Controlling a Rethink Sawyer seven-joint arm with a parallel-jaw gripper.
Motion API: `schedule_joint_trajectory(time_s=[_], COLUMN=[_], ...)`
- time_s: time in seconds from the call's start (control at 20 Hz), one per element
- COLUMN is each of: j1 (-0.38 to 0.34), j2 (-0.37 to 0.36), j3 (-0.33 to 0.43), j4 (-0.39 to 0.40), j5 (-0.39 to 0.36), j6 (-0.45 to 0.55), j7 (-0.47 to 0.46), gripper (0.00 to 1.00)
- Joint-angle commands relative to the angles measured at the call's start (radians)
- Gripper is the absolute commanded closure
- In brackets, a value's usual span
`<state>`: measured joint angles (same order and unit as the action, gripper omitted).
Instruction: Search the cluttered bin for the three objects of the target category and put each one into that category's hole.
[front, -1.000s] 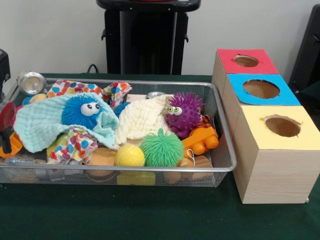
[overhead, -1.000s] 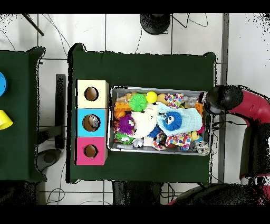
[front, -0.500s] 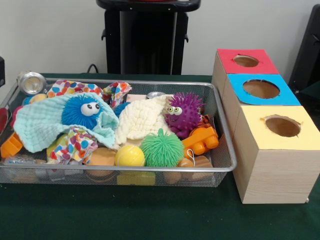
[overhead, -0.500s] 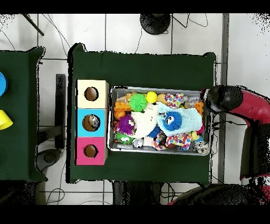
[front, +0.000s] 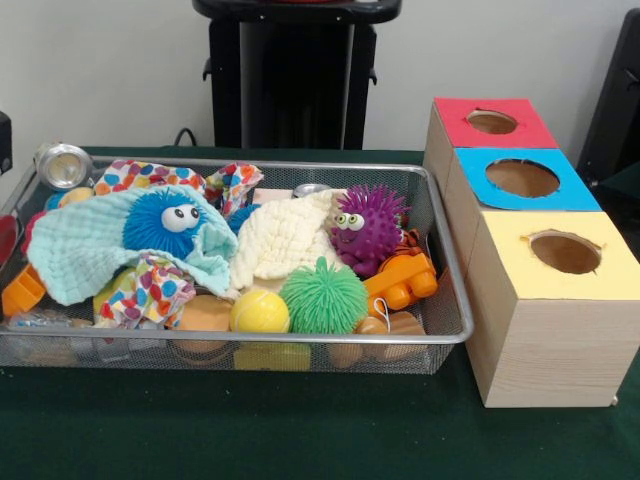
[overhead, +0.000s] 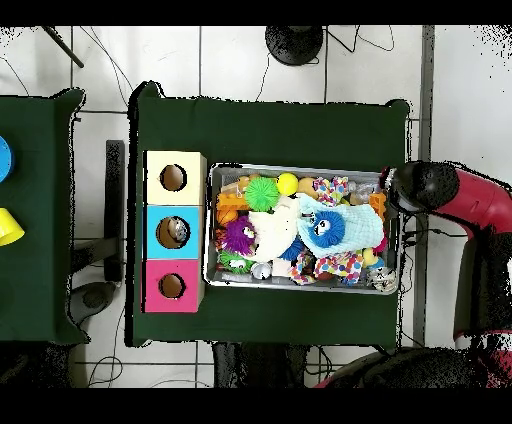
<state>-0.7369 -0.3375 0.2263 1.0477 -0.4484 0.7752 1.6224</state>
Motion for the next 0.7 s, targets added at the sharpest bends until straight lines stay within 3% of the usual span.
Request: schedule_joint_trajectory(time_s=[0.05,0.7], j1=[0.045,0.07], j2=[0.008,-0.019], j3=[0.028,0.011], j4=[0.02,0.061], j5=[-0.042,-0.045], j6=[-0.043,-0.056], j7=[-0.047,-0.037], gripper=[0.0,0.0])
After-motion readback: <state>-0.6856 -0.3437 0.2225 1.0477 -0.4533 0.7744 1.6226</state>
